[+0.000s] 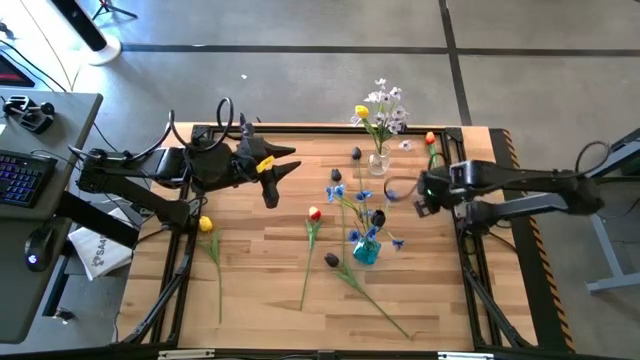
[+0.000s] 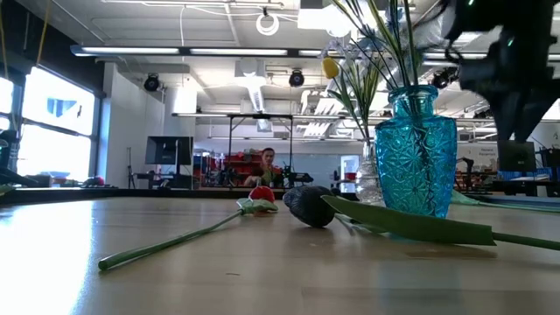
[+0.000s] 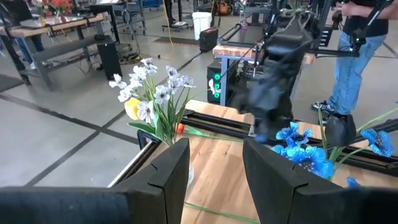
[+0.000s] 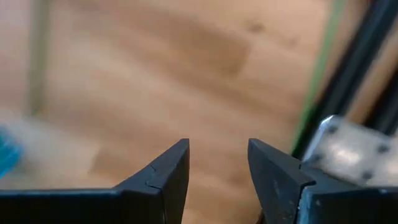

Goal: Sort flowers into vase by color
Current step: Put the orange flower into the transparent vase

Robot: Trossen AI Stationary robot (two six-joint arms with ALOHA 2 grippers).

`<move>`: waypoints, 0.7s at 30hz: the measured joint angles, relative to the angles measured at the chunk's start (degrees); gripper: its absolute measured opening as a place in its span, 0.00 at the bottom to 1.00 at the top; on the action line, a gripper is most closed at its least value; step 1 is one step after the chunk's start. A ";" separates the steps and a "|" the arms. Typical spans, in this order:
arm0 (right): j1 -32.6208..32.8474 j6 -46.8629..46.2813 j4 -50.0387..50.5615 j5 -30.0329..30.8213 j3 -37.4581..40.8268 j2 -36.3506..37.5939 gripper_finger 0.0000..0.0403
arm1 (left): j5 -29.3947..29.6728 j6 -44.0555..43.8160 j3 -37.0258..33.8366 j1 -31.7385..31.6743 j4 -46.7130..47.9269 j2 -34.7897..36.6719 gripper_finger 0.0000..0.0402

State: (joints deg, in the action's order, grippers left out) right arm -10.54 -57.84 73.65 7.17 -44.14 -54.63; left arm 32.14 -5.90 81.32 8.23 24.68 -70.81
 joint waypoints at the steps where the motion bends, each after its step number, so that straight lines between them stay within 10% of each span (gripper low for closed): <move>1: -3.18 2.08 -0.94 1.47 1.15 -0.52 0.39 | 0.00 -0.09 0.00 0.00 0.03 0.00 0.35; 8: -21.55 14.49 -14.40 3.60 7.88 -6.23 0.39 | -1.86 -1.48 0.00 0.04 -0.02 0.00 0.35; 21: -36.76 29.35 -22.66 10.80 6.54 -18.61 0.39 | -2.62 -2.57 0.00 0.04 -0.21 0.00 0.35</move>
State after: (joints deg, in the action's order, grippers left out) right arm -47.30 -28.49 50.99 17.97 -37.60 -73.24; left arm 29.52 -8.47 81.32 8.27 24.47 -70.81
